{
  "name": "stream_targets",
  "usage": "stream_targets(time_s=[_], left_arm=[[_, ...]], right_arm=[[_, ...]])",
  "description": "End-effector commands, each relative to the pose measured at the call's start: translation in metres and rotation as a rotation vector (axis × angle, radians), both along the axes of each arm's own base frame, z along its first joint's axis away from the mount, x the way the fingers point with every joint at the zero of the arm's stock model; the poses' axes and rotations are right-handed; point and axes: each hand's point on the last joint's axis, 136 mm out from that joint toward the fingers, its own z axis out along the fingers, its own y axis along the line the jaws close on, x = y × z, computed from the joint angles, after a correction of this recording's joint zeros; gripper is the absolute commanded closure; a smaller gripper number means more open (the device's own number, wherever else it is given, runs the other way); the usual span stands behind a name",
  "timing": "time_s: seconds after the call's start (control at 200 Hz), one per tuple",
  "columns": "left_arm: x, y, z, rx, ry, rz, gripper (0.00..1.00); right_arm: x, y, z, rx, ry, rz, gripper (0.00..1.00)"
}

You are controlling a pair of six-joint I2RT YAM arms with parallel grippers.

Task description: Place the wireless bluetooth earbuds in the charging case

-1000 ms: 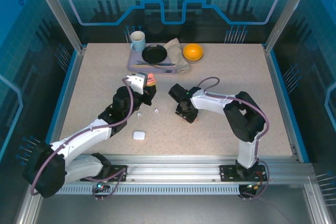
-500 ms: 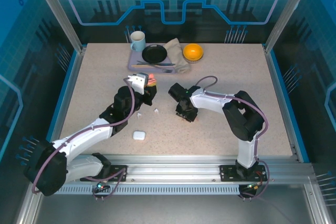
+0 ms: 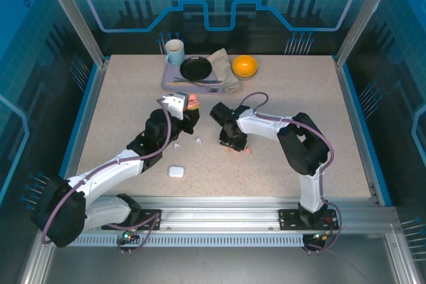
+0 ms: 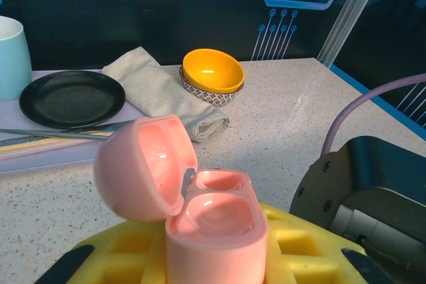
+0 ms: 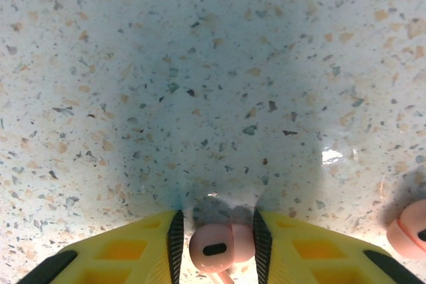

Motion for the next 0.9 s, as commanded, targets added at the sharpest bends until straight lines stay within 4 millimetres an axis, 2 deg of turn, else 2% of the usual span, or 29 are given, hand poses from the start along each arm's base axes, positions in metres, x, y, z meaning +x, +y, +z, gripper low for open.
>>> stream_targets(time_s=[0.0,0.275,0.895], left_arm=[[0.0038,-0.0017,0.0143,-0.033,-0.037,-0.005,1.0],[0.0046,-0.0032,0.0146,-0.036,-0.032,-0.009,1.0],[0.0046,-0.0044,0.0177,-0.048,-0.031,-0.014,1.0]], right_arm=[[-0.0048,0.0004,-0.0071,-0.02,0.035,0.041,0.64],[-0.0073,0.003,-0.0121,-0.012,0.047,0.044,0.67],[-0.0131,0.008,-0.0089,-0.007,0.047,0.049,0.66]])
